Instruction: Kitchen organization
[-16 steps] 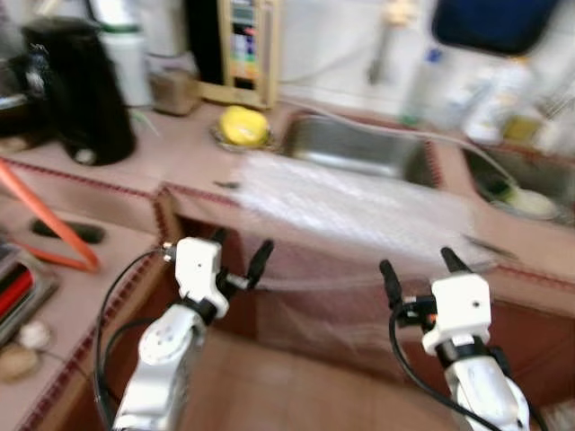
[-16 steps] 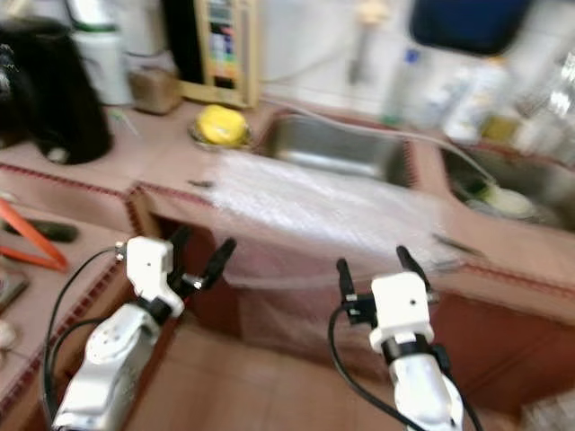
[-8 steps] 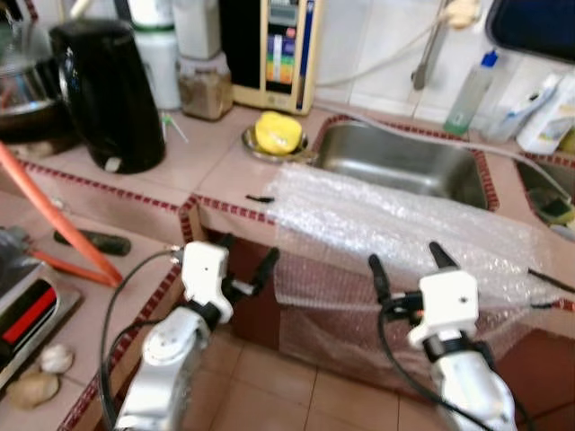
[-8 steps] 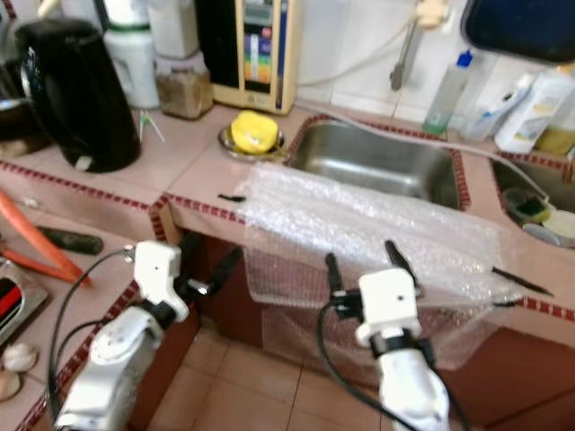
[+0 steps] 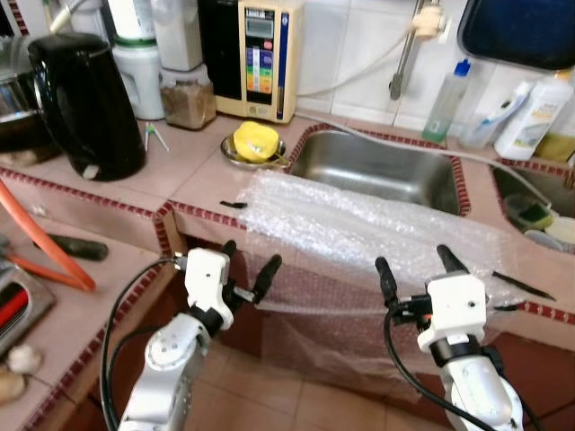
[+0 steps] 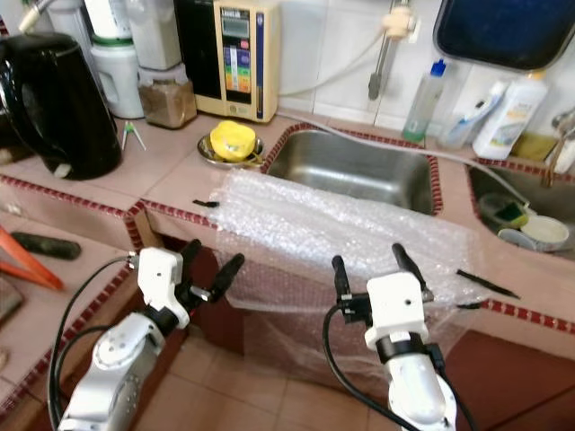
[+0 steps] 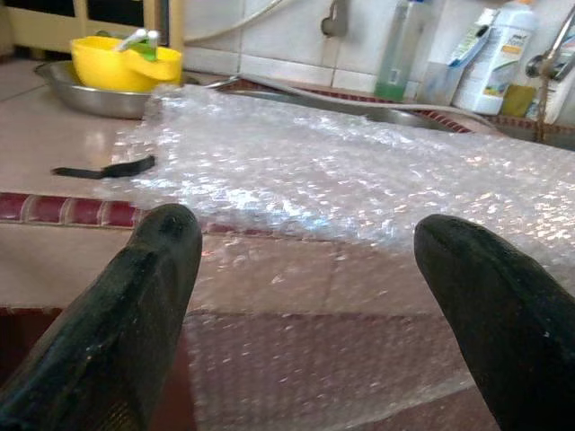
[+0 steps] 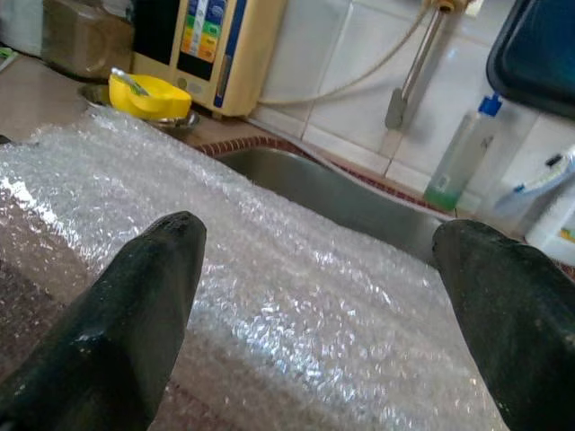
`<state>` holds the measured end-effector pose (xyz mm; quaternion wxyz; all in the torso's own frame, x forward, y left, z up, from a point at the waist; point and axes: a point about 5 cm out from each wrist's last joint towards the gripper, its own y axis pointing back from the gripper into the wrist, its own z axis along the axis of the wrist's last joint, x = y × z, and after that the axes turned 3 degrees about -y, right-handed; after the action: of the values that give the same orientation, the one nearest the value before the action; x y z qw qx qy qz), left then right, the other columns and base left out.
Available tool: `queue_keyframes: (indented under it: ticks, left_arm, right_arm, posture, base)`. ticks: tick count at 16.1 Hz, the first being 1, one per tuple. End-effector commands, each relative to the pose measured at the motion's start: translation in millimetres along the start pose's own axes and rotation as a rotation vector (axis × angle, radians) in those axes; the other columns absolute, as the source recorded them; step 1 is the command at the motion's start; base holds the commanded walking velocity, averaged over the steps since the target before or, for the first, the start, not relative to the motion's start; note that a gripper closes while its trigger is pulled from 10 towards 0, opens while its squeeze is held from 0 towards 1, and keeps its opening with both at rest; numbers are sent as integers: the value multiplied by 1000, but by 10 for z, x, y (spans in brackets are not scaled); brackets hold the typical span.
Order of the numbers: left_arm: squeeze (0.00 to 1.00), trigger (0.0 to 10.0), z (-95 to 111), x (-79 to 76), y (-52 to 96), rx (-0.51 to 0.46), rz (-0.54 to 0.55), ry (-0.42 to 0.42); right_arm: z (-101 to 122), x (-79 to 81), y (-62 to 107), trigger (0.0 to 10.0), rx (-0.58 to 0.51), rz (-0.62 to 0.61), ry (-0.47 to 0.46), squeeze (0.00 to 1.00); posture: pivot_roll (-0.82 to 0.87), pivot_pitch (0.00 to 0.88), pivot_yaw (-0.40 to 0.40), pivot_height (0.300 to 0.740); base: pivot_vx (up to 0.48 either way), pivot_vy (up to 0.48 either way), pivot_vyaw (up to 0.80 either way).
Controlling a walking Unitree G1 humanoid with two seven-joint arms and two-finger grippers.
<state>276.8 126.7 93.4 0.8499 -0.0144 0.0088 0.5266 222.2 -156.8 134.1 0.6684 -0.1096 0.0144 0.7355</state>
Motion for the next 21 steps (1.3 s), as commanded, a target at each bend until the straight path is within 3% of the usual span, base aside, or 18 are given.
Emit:
queue_keyframes:
  ticks: [1,4,8,12,16,21]
  left_arm:
    - [0,10000,2,35,25,6,13,-6]
    - [0,10000,-2,38,24,7,21,-13]
    - [0,10000,16,128,35,4,110,-50]
    - [0,10000,92,211,69,-40,205,-111]
    - [0,10000,236,173,-17,-100,197,-122]
    - [0,10000,391,197,-28,-162,208,-134]
  right_arm:
    - [40,16,4,10000,-11,7,1,0]
    - [36,16,6,10000,-9,11,0,0]
    - [87,57,-23,10000,-27,32,-9,0]
    - [78,53,-18,10000,-21,37,-2,0]
    - [88,46,-42,10000,-29,37,-8,0]
    - [-3,12,30,10000,24,-8,-109,0]
  posture:
    - [54,0,-37,740]
    - [57,0,-39,740]
    - [63,0,-41,740]
    - [68,0,-49,740]
    - [73,0,-47,740]
    - [77,0,-54,740]
  base:
    - [0,-480,0]
    - [0,-417,0]
    - [0,0,0]
    - [0,0,773]
    - [0,0,456]
    - [0,0,0]
